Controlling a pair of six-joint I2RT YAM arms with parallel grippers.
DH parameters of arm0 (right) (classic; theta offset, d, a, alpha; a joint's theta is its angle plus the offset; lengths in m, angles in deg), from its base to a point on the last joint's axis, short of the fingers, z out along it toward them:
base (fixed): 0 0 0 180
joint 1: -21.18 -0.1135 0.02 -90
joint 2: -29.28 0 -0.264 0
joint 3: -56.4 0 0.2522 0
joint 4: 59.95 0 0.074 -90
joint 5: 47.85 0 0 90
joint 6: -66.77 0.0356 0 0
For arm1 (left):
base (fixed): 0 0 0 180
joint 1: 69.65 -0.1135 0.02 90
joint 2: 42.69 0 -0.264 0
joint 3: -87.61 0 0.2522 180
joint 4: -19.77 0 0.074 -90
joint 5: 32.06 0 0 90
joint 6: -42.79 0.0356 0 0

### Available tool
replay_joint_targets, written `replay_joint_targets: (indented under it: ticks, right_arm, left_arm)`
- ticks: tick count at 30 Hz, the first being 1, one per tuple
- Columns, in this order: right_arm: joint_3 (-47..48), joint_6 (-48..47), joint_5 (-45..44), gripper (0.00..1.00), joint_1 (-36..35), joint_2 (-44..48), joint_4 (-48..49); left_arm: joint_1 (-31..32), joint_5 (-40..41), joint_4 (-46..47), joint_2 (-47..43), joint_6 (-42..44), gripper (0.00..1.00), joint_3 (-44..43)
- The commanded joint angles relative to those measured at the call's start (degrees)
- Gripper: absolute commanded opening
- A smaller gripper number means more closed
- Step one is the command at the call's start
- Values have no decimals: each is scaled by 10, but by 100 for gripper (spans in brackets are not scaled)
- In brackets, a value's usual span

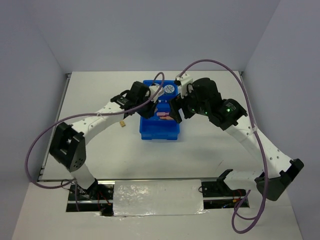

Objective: Sort the stationery into containers
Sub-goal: Place the stationery in the storage box, then pick up the stationery from the center of the board.

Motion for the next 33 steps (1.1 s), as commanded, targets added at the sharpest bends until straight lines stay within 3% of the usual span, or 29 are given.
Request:
replay_joint_targets:
  ticks: [1,7,12,16,18,22,25,28,33]
  right_arm:
    - [6,-1,-20,86,2,37,5]
    - [-29,4,-43,86,3,79,-3]
    - [-47,8,-46,86,3,101,-7]
    - [-46,9,-59,86,3,103,-8]
    - [-42,10,-56,87,4,99,-8]
    - [-35,15,-54,87,3,93,-5]
    - [-34,23,-51,87,3,92,-2]
    - [-39,23,-50,87,4,94,0]
    - [-34,57,-71,89,3,88,-6]
  left_arm:
    - [13,-61,-1,38,58,34,-46]
    - [47,-40,-2,75,61,39,-27]
    - [48,-43,11,52,57,52,10]
    - [48,-26,14,32,40,79,11]
    - [48,20,18,9,16,82,1]
    - [26,165,62,-57,-63,90,-6]
    - [-33,259,72,-103,-215,96,-4]
    - [-104,319,-26,-105,-377,97,-17]
    - [-162,285,-209,44,-445,96,-102]
